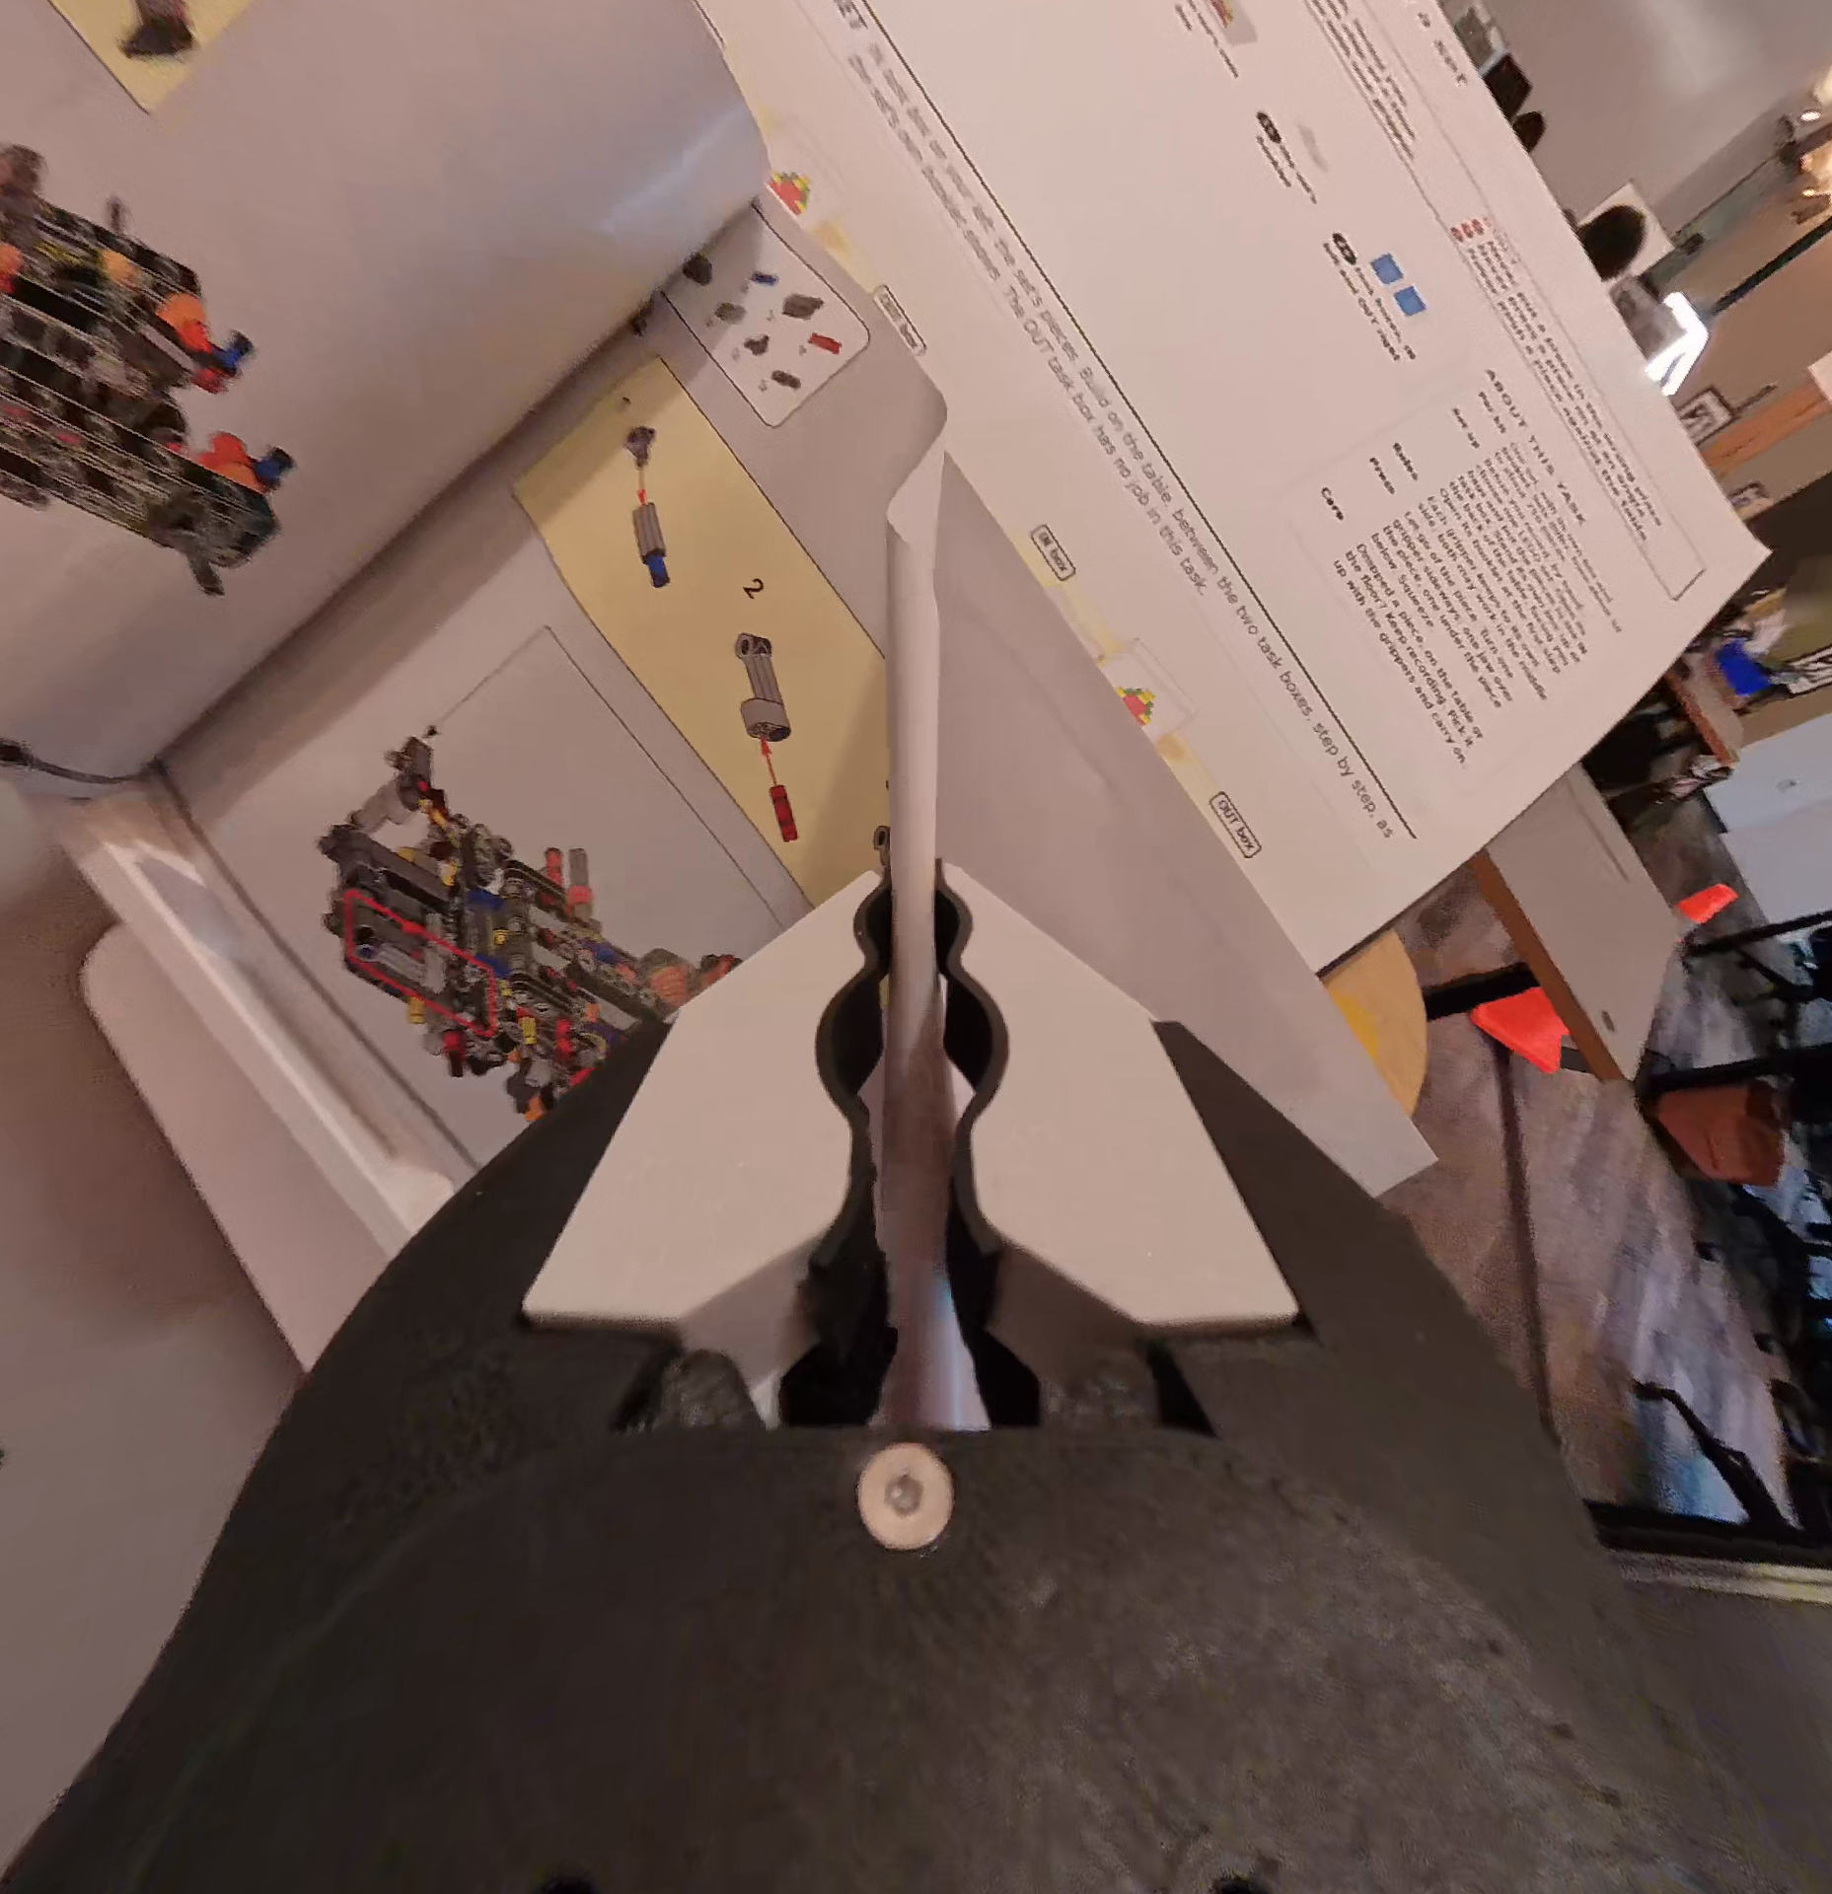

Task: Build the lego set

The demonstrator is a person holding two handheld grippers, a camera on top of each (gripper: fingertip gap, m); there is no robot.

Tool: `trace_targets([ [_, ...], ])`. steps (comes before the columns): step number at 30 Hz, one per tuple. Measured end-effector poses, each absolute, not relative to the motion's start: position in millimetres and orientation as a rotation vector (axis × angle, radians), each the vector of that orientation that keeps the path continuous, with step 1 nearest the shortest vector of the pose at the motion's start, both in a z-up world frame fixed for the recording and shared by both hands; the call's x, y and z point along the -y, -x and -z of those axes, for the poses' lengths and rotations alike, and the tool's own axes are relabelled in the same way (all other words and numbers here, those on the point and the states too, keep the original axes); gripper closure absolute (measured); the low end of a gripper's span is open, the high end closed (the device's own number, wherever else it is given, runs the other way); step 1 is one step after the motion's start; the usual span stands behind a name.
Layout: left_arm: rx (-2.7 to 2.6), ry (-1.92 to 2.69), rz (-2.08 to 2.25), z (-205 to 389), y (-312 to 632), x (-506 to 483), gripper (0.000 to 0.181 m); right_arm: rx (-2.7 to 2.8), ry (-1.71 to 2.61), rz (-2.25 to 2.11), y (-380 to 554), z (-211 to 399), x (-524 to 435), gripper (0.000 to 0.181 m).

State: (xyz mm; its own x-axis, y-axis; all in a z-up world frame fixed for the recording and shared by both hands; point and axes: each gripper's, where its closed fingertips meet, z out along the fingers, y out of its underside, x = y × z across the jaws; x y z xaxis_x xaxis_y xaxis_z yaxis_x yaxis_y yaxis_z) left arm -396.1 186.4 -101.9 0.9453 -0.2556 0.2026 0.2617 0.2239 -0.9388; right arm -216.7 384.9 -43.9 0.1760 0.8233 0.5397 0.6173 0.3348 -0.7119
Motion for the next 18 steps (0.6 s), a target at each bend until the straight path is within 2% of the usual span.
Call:
trace_targets([
  [18,0.006,1.289,0.354,99,396,-185,0.181,1.576,1.370,-0.433,220,25,-348,0.181],
])
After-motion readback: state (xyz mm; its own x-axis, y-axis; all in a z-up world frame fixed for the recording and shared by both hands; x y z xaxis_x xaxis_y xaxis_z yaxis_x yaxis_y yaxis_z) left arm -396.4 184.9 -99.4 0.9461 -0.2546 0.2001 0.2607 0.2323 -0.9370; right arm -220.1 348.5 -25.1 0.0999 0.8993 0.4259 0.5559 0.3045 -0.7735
